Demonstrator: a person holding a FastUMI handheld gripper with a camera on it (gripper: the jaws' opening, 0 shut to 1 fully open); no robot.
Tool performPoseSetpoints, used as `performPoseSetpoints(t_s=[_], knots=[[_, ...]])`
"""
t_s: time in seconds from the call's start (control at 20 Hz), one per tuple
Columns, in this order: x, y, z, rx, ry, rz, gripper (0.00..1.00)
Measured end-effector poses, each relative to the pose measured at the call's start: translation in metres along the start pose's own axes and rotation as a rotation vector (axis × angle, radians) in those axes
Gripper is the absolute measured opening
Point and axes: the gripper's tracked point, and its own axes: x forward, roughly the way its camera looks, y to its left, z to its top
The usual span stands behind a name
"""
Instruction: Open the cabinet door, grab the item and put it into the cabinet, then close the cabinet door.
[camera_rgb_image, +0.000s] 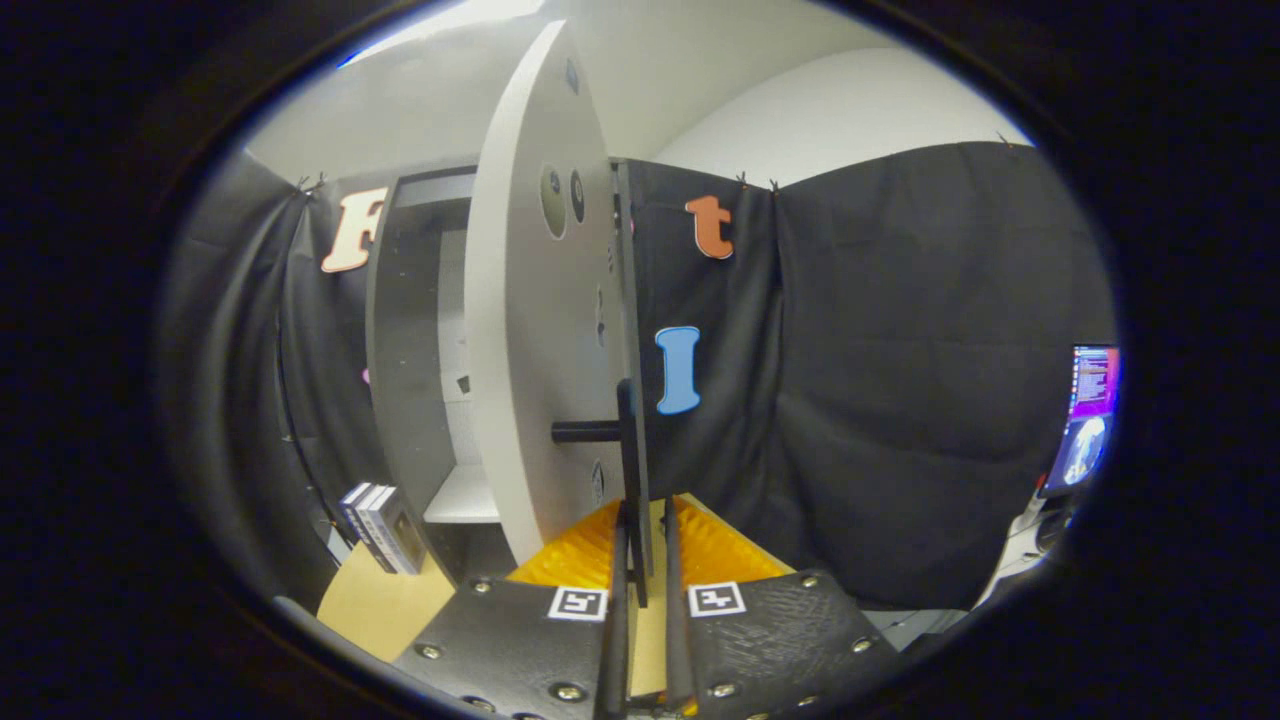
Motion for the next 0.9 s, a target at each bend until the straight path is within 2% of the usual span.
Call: performPoseSetpoints(t_s=[0.05,0.1,0.15,0.55,0.9], knots=[[0.001,-0.007,0.002,0.007,0.001,0.03,0.15],[0.005,-0.02,-0.001,0.012,0.002,0.026,0.1],[0.009,-0.03,0.0,0.015,-0.004,0.038,0.09],[0.028,-0.079,0.008,0.036,-0.017,0.202,0.09],[0.039,-0.096,0.01,0.028,-0.008,0.257,0.09]])
